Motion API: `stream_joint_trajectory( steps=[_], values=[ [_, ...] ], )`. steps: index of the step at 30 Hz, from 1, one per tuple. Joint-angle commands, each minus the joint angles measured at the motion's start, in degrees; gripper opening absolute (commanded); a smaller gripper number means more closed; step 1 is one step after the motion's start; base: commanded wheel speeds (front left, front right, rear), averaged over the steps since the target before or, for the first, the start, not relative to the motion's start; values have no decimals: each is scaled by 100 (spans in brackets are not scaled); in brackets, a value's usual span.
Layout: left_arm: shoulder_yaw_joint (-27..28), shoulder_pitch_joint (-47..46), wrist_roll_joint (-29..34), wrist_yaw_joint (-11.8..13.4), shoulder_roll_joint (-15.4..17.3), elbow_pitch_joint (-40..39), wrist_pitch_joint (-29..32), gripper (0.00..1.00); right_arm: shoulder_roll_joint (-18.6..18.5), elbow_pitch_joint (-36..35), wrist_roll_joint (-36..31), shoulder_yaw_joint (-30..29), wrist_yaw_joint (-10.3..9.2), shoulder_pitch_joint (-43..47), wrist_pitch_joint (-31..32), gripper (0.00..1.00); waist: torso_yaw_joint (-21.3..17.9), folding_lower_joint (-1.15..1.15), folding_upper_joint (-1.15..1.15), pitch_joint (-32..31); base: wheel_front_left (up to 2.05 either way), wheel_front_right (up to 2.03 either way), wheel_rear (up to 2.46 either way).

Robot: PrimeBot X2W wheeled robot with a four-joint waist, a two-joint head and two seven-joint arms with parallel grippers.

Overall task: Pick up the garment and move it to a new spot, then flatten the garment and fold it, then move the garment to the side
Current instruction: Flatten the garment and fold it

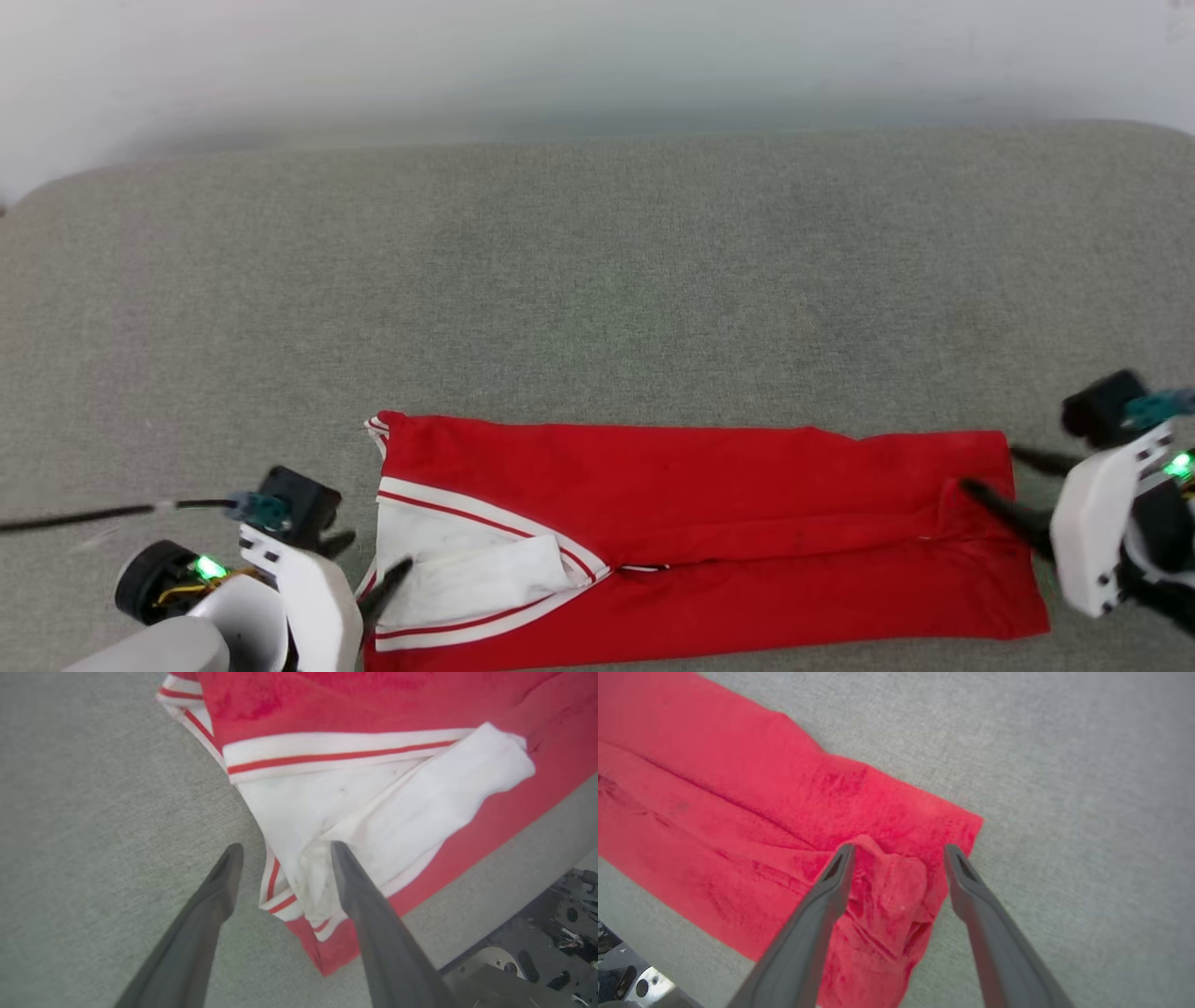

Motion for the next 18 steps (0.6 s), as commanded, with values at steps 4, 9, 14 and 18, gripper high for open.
stream_joint_trajectory(
  steps=[4, 9, 14, 18],
  values=[
    [385, 244, 85, 460, -50, -98, -935, 100, -285, -285, 230, -620, -3, 162, -481, 100, 51, 0, 0, -91, 0, 0, 0],
    [866, 487, 258, 1131, -264, 26, -2158, 100, -475, -217, 523, -1410, -3, 523, -823, 100, 90, 0, 0, -37, 0, 0, 0],
    [1384, 780, 596, 1548, -628, 169, -2530, 100, -424, 6, 964, -1947, -3, 975, -790, 100, 137, 0, 0, 71, 0, 0, 0],
    [2213, 1134, 1350, 1796, -1083, 57, -2549, 100, -275, 143, 1337, -2180, -3, 1300, -655, 100, 209, 0, 0, 152, 0, 0, 0]
  ],
)
